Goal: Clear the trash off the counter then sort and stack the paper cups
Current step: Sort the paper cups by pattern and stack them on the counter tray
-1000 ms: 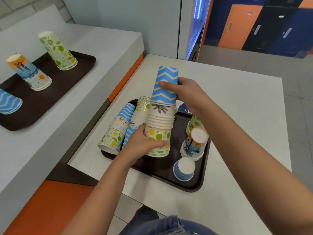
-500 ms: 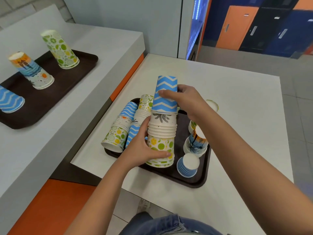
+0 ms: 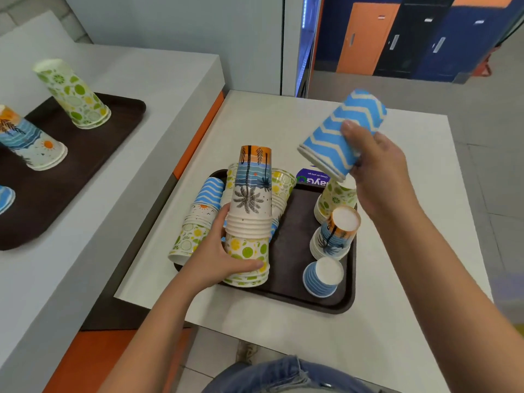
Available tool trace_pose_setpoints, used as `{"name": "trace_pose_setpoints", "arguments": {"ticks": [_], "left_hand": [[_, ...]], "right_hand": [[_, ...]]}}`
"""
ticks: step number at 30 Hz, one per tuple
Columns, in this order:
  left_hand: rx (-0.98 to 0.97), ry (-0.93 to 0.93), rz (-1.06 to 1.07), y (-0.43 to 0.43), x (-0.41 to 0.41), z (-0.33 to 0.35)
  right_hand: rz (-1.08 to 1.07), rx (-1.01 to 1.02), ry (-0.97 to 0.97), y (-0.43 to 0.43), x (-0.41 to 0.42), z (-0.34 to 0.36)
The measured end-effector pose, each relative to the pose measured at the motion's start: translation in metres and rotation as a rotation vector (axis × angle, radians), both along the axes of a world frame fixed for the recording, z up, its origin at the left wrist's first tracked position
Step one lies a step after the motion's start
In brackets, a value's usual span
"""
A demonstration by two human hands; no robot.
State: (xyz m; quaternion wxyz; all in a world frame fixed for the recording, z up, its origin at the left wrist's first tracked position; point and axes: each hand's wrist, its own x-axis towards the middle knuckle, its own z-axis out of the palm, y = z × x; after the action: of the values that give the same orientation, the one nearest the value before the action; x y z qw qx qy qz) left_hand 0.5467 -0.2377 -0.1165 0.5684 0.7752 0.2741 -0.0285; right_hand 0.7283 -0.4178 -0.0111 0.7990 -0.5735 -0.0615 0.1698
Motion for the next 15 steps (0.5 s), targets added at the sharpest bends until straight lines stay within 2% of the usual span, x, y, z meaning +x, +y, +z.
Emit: {"name": "trace_pose_setpoints", "arguments": {"ticks": [4,9,13,15], "left_hand": [[0.018,-0.001,-0.005,0.004,0.001,-0.003],[0.035,-0.015,-0.025,0.000,0.005,-0.005],[0.041,-0.017,-0.030,-0.003,0.008,-0.004],[0.055,-0.022,-0.028,-0.003,0.009,-0.002]], "right_hand": [[-0.049,-0.238,-0.112,-0.052,-0.061,-0.054],[-0.081,-0.535,-0.284,-0.071,-0.098,-0.132],[0.021,-0.666,-0.484,-0.067,-0.105,-0.174],[0.130,-0.692,-0.461,-0.059,-0.107,-0.188]]}}
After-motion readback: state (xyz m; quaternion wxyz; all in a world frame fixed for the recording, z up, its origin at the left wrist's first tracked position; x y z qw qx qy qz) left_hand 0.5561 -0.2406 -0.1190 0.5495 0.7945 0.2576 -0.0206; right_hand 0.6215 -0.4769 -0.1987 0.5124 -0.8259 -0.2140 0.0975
